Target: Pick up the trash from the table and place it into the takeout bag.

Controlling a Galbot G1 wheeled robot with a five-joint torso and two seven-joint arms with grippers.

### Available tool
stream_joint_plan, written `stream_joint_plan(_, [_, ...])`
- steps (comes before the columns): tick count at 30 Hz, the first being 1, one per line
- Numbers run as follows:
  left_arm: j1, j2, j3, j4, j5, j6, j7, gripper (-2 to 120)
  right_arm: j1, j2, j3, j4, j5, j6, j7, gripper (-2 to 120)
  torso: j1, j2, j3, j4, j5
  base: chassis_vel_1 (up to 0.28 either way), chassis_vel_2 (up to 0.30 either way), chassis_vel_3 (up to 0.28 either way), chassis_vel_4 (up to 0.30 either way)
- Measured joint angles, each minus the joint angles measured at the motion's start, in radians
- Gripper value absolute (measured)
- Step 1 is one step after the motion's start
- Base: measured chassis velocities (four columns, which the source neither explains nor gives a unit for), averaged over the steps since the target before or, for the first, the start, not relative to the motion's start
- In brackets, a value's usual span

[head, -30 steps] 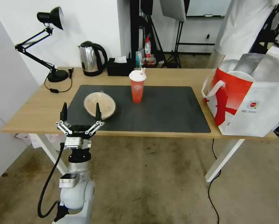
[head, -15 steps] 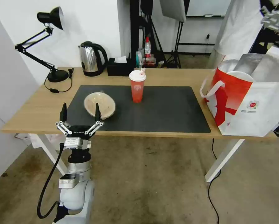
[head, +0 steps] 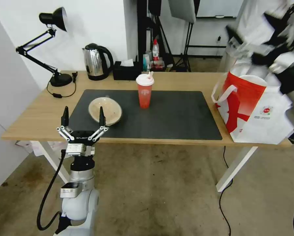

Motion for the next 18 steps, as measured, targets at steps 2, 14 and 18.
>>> stream_joint_plan(2, [0.0,0.0,0.001,-0.001,0.0,0.0,0.0,100,-0.04,0.01,-0.021,0.011,-0.023,0.013,-0.014,100,0.0,0.0,0.0,-0.0002,0.0,0.0,0.0,0.0,0.0])
stream_joint_plan(14, [0.0,0.0,-0.001,-0.003,-0.007,-0.001,0.0,100,-0.202,0.13,-0.205,-0.046,-0.248,0.128,-0.128,100,0.0,0.0,0.0,0.0,0.0002,0.0,0.0,0.0,0.0])
stream_joint_plan(18, [0.001,0.001,-0.003,-0.004,-0.01,-0.001,0.0,100,-0.215,0.153,-0.248,-0.063,-0.266,0.146,-0.145,100,0.0,0.0,0.0,0.0001,0.0,0.0,0.0,0.0,0.0])
